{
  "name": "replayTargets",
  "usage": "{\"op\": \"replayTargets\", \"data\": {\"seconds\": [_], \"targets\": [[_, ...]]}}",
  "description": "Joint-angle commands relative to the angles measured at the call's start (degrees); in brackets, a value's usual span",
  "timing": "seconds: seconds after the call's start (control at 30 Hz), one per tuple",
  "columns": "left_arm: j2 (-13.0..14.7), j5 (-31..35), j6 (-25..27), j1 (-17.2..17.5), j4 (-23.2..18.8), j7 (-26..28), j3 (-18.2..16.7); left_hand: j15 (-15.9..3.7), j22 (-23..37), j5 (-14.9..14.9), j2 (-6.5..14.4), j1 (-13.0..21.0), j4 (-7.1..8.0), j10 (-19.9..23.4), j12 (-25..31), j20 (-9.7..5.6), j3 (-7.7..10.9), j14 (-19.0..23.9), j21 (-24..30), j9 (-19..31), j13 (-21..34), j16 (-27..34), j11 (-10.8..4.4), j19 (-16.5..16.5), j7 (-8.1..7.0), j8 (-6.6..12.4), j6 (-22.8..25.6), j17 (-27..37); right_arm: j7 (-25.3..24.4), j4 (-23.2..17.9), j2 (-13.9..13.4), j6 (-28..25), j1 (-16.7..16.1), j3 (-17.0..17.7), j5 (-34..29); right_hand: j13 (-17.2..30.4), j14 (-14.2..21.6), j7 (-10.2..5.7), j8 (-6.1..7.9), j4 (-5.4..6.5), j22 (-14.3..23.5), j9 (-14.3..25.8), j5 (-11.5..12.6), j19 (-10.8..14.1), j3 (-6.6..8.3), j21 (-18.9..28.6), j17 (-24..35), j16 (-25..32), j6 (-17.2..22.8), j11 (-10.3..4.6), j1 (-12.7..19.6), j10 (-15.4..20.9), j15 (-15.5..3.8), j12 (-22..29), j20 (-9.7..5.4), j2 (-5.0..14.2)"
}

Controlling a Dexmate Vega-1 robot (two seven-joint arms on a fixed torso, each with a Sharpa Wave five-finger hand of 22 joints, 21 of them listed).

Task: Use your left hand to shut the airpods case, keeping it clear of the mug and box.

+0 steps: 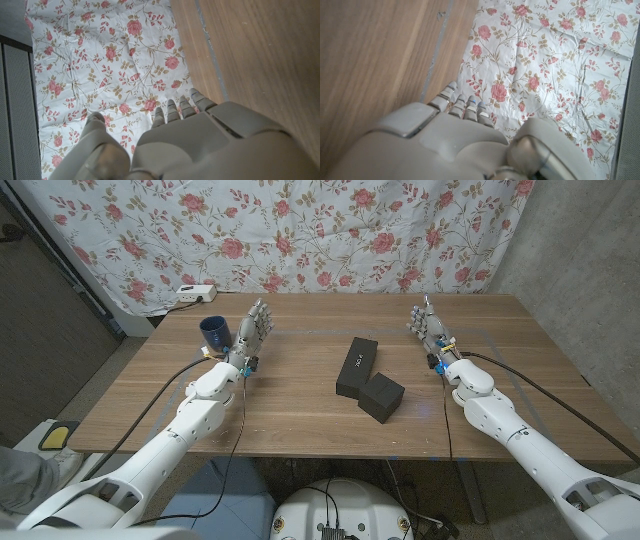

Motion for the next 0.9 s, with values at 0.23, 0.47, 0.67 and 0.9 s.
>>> {"op": "replayTargets", "data": {"seconds": [0.23,0.47,0.67,0.9], "targets": [[0.2,1.2,-1.3,0.3,-0.6,0.2,0.3,-0.37,0.2,0.2,0.1,0.8,-0.01,0.6,0.2,0.03,0.35,0.3,0.3,0.1,0.1,0.3,0.03,0.4,-0.45,0.42,0.2,0.3,-1.1,-2.9,-1.2,-1.4,-1.4,0.7,0.5,0.1,-0.4,-0.04,0.34,0.1,0.2,0.3,0.3,0.2,-0.19,0.2,0.1,0.3,-0.3,-0.13,0.5,0.6,-0.24,0.5,0.3,-0.01],[0.8,3.1,-2.8,0.5,0.0,0.9,0.3,-0.45,0.2,0.2,0.1,0.8,-0.04,0.7,0.3,-0.03,0.35,0.3,0.4,0.1,0.1,0.3,0.03,0.5,-0.53,0.47,0.4,0.2,-1.9,-4.3,-1.8,-2.0,-1.7,0.8,0.1,0.1,-0.4,-0.04,0.32,0.11,0.2,0.3,0.2,0.1,-0.19,0.2,0.1,0.3,-0.3,-0.15,0.5,0.6,-0.28,0.4,0.37,0.01],[-0.5,3.5,-6.0,-0.2,3.3,0.2,0.4,-0.59,0.2,0.2,0.1,0.9,-0.07,0.8,0.3,-0.14,0.37,0.3,0.4,0.1,0.1,0.3,-0.12,0.5,-0.54,0.53,0.6,0.2,-2.5,-4.2,-1.8,-1.0,-1.7,0.5,-1.1,0.1,-0.4,-0.09,0.33,0.09,0.2,0.3,0.1,0.1,-0.22,0.2,0.0,0.3,-0.3,-0.26,0.5,0.7,-0.29,0.5,0.42,-0.05],[-1.5,4.4,-8.6,0.5,3.4,1.1,0.6,-1.55,0.2,0.2,0.1,1.5,-0.31,0.6,0.1,-2.23,0.54,-0.3,0.4,0.1,0.1,0.1,-1.0,0.6,-0.01,0.59,1.0,0.2,-1.4,-1.8,-0.7,2.5,-1.3,-0.2,-2.6,0.1,-1.1,-0.18,0.26,-0.15,0.2,0.3,0.0,-0.9,-0.15,-0.1,0.0,0.1,-0.4,-0.46,0.8,-0.2,-0.65,0.1,0.05,-0.17]]}}
